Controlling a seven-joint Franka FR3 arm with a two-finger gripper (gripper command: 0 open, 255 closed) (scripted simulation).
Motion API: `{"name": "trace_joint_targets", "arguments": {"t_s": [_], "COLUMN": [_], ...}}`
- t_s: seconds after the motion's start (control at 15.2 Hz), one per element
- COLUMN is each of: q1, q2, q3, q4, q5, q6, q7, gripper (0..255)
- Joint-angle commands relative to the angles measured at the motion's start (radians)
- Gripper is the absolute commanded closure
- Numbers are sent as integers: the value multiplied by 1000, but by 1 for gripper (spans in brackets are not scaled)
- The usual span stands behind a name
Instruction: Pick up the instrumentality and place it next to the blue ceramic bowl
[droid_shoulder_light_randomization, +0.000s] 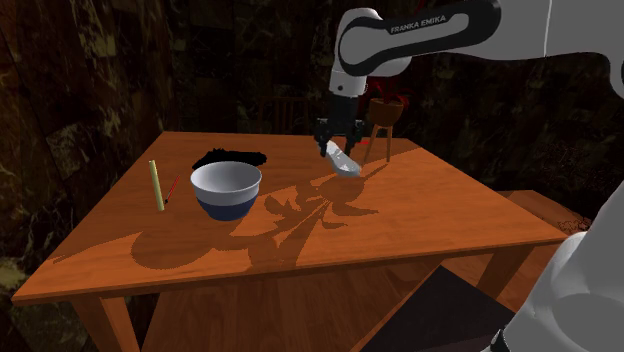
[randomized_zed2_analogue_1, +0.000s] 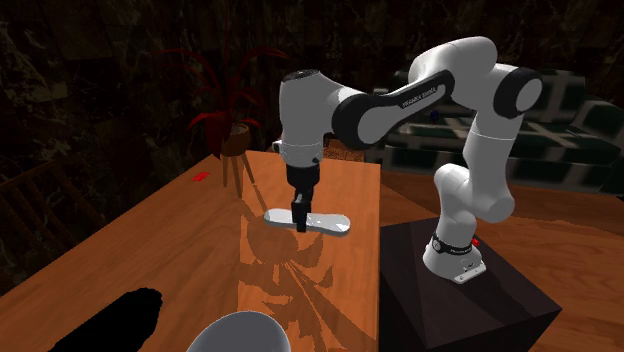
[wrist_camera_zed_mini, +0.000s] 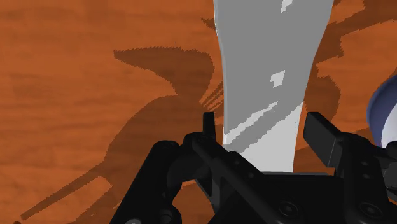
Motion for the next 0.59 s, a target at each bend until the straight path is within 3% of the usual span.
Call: {"name": "trace_joint_targets", "arguments": {"t_s": [0.0,0.13,0.53], "q1": [20,46,46], "q2": [24,67,75], "q3": [21,47,47], "q4": [30,83,12], "q5": [-1,-5,-5], "q6": [-5,-14,65], "q7": [43,95,94], "gripper": [255,255,255]}}
